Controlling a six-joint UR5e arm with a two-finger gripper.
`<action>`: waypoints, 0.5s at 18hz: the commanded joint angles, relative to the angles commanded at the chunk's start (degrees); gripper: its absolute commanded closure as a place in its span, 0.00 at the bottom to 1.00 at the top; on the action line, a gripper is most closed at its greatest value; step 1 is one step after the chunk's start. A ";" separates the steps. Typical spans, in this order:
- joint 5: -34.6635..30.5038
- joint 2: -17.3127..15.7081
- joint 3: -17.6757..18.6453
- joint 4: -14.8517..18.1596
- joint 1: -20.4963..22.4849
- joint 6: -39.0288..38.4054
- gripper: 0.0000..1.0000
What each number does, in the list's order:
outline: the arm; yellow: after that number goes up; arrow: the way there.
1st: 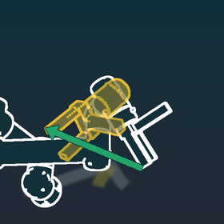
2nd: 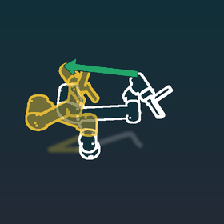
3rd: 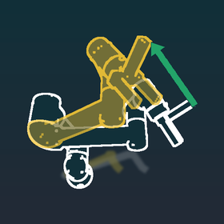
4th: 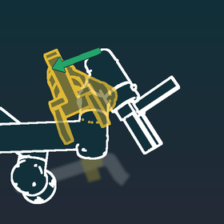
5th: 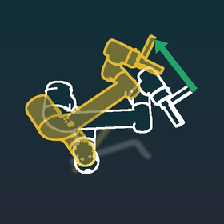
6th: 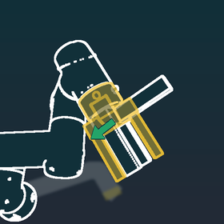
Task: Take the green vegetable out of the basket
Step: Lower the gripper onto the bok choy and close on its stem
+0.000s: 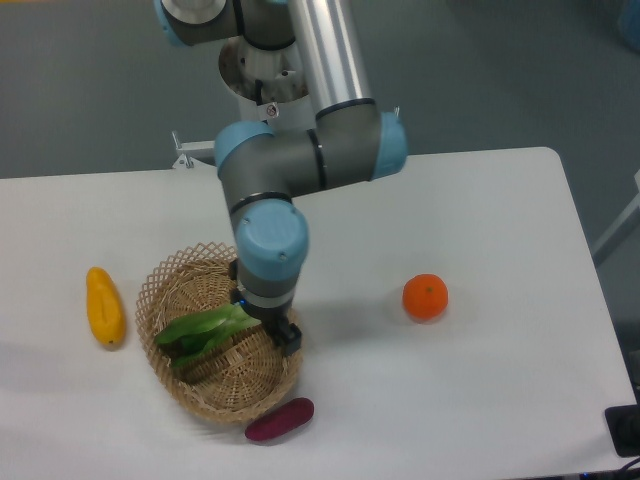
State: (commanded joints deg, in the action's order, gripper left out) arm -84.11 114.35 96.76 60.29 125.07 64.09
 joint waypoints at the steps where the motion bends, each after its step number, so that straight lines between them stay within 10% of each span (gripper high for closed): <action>1: 0.00 -0.09 0.44 -0.09 -0.44 -1.15 0.00; 9: -0.18 0.97 1.67 -0.62 -2.11 -4.50 0.00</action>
State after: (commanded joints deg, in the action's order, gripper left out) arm -84.29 115.31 98.44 59.68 122.96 59.59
